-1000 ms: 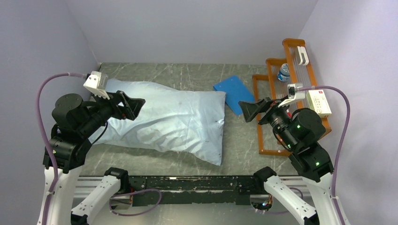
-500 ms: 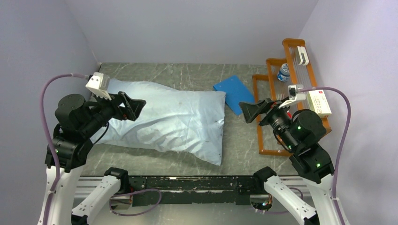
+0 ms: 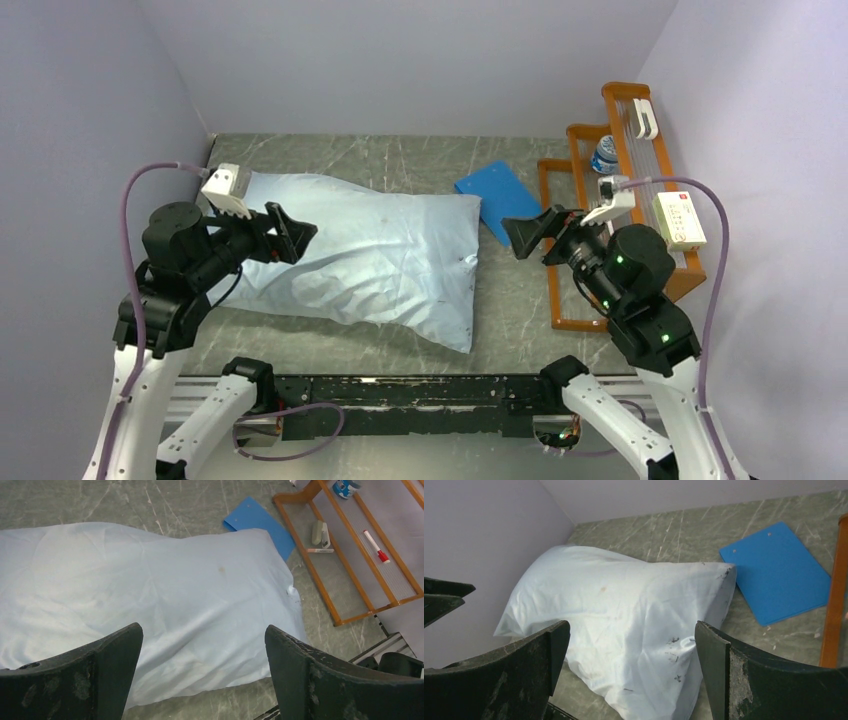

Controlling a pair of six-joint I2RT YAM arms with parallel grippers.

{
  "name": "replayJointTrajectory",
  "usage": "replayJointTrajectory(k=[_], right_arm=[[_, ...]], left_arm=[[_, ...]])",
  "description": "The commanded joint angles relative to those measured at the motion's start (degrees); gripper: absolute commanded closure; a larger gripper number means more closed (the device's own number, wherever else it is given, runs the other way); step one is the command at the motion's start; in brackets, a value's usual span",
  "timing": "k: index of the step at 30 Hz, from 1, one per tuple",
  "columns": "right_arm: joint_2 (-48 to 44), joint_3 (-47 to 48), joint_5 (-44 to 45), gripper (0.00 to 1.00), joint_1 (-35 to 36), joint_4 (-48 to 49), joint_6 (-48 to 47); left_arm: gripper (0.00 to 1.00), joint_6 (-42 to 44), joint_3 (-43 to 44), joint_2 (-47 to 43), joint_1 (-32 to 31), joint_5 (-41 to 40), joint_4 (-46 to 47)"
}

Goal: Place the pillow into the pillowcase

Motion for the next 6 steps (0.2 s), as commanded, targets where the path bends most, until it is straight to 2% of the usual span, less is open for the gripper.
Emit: replayJointTrajectory(k=[1, 6], right_arm=[[1.8, -0.3, -1.7, 0.00, 0.1, -1.3, 1.0], [1.1, -1.1, -0.7, 0.00, 0.1, -1.0, 2.0]], left_arm=[[0.03, 0.2, -0.7, -0.4, -0.4, -0.4, 1.3], [0.03, 0.2, -0.3, -0.2, -0.3, -0.5, 1.2]])
